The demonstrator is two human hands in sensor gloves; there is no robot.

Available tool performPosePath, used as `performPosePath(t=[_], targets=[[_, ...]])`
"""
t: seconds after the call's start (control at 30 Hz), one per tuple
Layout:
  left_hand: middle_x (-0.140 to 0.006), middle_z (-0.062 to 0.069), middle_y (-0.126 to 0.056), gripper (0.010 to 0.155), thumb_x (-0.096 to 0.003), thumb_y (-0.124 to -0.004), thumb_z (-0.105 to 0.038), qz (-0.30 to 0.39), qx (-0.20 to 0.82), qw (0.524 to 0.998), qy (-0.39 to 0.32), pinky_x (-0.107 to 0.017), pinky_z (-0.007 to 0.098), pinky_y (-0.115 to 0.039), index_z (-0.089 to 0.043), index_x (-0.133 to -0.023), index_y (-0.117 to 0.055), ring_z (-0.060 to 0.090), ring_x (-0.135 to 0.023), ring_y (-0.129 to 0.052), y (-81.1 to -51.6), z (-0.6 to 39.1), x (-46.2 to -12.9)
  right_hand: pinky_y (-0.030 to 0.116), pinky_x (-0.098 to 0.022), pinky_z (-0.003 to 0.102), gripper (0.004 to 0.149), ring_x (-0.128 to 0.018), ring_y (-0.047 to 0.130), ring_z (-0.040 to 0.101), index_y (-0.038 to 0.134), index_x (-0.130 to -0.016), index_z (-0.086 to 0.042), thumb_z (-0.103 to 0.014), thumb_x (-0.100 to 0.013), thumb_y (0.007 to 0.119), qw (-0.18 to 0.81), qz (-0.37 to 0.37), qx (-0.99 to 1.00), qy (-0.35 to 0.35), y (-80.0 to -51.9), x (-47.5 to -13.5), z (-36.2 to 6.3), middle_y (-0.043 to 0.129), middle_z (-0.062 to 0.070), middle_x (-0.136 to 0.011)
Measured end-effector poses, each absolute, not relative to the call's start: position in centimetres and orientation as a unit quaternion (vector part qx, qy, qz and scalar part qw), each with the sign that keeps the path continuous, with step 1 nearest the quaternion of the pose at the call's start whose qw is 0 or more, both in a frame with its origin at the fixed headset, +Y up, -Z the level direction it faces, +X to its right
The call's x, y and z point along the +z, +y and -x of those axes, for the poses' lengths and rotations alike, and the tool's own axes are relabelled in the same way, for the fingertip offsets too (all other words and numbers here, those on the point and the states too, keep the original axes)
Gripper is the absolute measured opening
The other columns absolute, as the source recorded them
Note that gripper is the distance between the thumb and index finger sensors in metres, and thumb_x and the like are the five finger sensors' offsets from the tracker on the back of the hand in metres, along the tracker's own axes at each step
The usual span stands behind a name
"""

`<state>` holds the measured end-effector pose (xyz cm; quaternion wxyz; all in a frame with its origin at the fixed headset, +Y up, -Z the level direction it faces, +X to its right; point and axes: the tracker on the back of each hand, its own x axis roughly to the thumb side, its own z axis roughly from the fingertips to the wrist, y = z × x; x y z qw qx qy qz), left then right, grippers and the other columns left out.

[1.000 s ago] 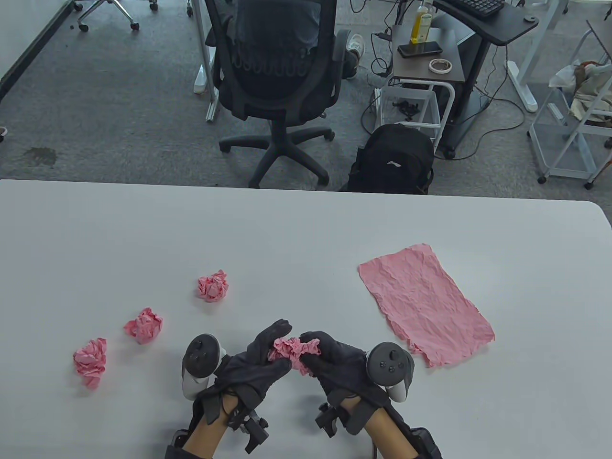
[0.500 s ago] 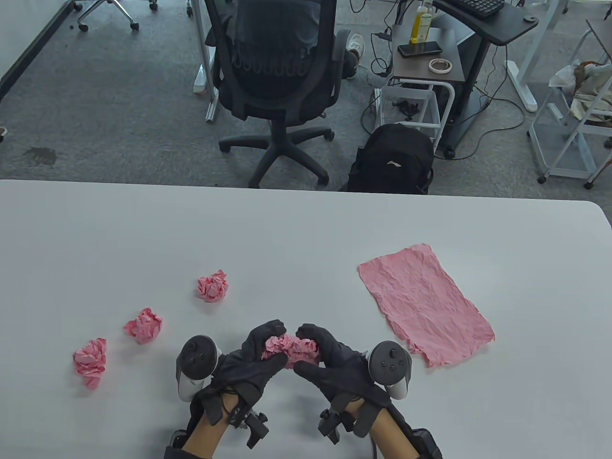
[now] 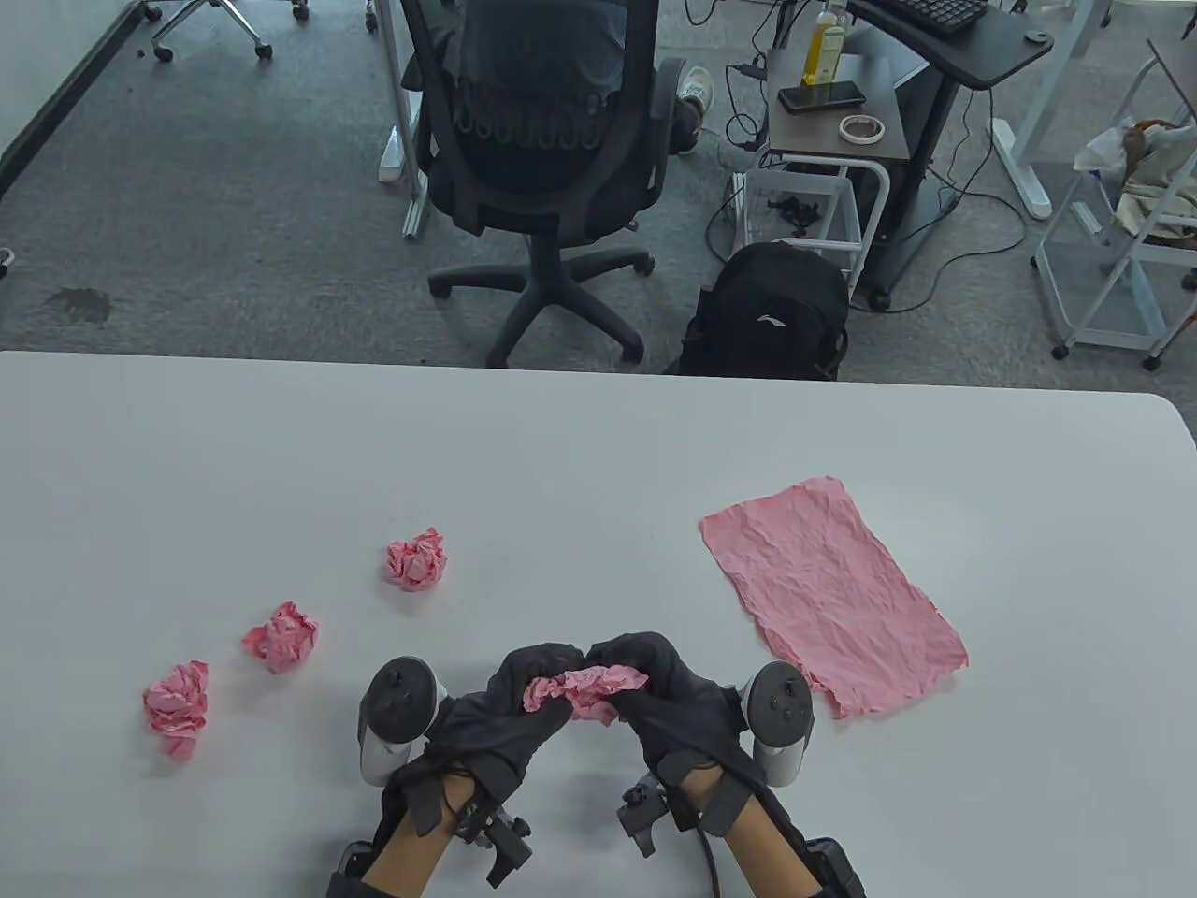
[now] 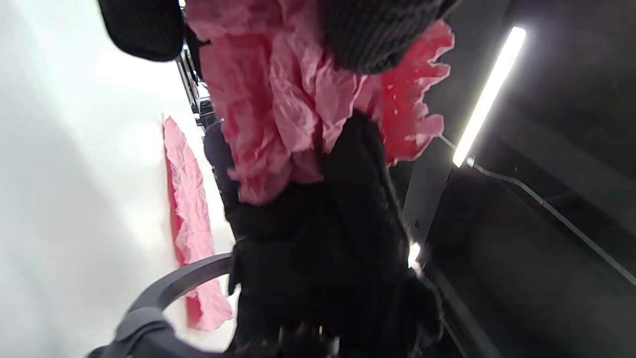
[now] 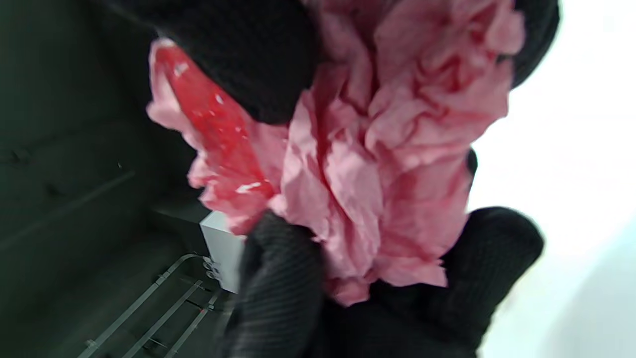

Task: Flatten crumpled papers and stack

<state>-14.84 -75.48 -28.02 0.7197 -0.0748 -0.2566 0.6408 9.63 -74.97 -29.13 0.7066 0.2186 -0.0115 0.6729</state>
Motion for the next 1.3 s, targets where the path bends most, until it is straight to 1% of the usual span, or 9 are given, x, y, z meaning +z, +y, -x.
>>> performPosePath(t=[0.13,0.23,0.33,0.47,0.6,0.73,0.9,1.03,1.3], targets=[[-0.097,0.003,-0.064,0.068,-0.0552,-0.074,-0.044,0.077,0.656,0.705,-0.258,-0.071,0.052,-0.065,-0.028,-0.112,-0.04,0.026,-0.084,-0.08,-75.7,15.1,-28.1,0.074,-0.048,0.054,0.047,-0.061,0.092,0.033,0.062,-0.094,-0.016,-0.022,-0.05,0.078,0.704,-0.236,0.67,0.009,-74.9,-29.0,-9.0,0.085,0.009,-0.08],[-0.093,0.003,-0.062,0.067,-0.0554,-0.075,-0.049,0.076,0.666,0.693,-0.264,-0.071,0.053,-0.062,-0.031,-0.112,-0.046,0.025,-0.08,-0.077,-75.5,15.2,-28.1,0.072,-0.048,0.056,0.059,-0.057,0.088,0.03,0.053,-0.1,-0.011,-0.03,-0.051,0.081,0.691,-0.242,0.679,0.043,-75.2,-29.0,-8.8,0.081,0.008,-0.076],[-0.089,0.003,-0.068,0.064,-0.0535,-0.077,-0.052,0.06,0.63,0.724,-0.276,-0.068,0.053,-0.066,-0.03,-0.11,-0.055,0.024,-0.075,-0.081,-75.2,15.1,-28.0,0.075,-0.043,0.054,0.053,-0.045,0.091,0.027,0.067,-0.094,-0.009,-0.034,-0.05,0.083,0.672,-0.209,0.709,0.041,-75.3,-29.1,-9.1,0.087,0.006,-0.064],[-0.103,0.007,-0.06,0.054,-0.0545,-0.075,-0.038,0.073,0.624,0.72,-0.295,-0.071,0.057,-0.062,-0.034,-0.107,-0.064,0.034,-0.093,-0.074,-75.0,14.4,-27.8,0.079,-0.035,0.051,0.042,-0.033,0.094,0.022,0.084,-0.081,-0.012,-0.039,-0.049,0.082,0.65,-0.126,0.749,-0.013,-75.4,-29.1,-10.4,0.092,0.001,-0.05],[-0.11,0.012,-0.054,0.057,-0.0549,-0.073,-0.032,0.048,0.599,0.757,-0.258,-0.071,0.058,-0.062,-0.029,-0.11,-0.058,0.041,-0.1,-0.069,-75.1,14.8,-27.8,0.075,-0.041,0.056,0.04,-0.043,0.093,0.03,0.082,-0.081,-0.012,-0.038,-0.051,0.08,0.642,-0.109,0.758,-0.034,-75.3,-29.2,-11.2,0.09,0.003,-0.054],[-0.114,0.013,-0.043,0.071,-0.0536,-0.077,-0.052,-0.041,0.509,0.816,-0.27,-0.073,0.061,-0.056,-0.027,-0.113,-0.048,0.043,-0.105,-0.058,-73.8,15.2,-27.2,0.068,-0.048,0.061,0.043,-0.066,0.084,0.043,0.073,-0.084,-0.01,-0.039,-0.052,0.079,0.569,-0.13,0.809,-0.069,-74.2,-28.7,-10.9,0.083,0.011,-0.076],[-0.115,0.012,-0.042,0.096,-0.0473,-0.084,-0.063,-0.025,0.445,0.848,-0.288,-0.072,0.064,-0.056,-0.02,-0.116,-0.033,0.045,-0.105,-0.059,-73.3,13.5,-26.4,0.077,-0.044,0.056,0.042,-0.061,0.094,0.041,0.077,-0.079,-0.01,-0.038,-0.049,0.086,0.533,-0.242,0.8,-0.13,-72.7,-27.6,-9.2,0.089,0.014,-0.079],[-0.101,0.011,-0.071,0.07,-0.0476,-0.086,-0.051,-0.039,0.406,0.873,-0.267,-0.069,0.062,-0.062,-0.021,-0.108,-0.066,0.039,-0.09,-0.081,-73.3,13.9,-26.6,0.08,-0.038,0.053,0.047,-0.05,0.099,0.038,0.069,-0.091,-0.017,-0.024,-0.048,0.086,0.545,-0.285,0.782,-0.096,-72.4,-27.0,-8.0,0.095,0.013,-0.069],[-0.104,0.012,-0.069,0.051,-0.054,-0.074,-0.041,0.027,0.535,0.802,-0.264,-0.071,0.065,-0.057,-0.02,-0.1,-0.078,0.043,-0.096,-0.075,-74.2,14.3,-27.1,0.081,-0.028,0.047,0.048,-0.03,0.097,0.024,0.075,-0.089,-0.014,-0.032,-0.047,0.089,0.504,-0.273,0.81,-0.123,-72.1,-27.5,-9.1,0.096,0.007,-0.052]])
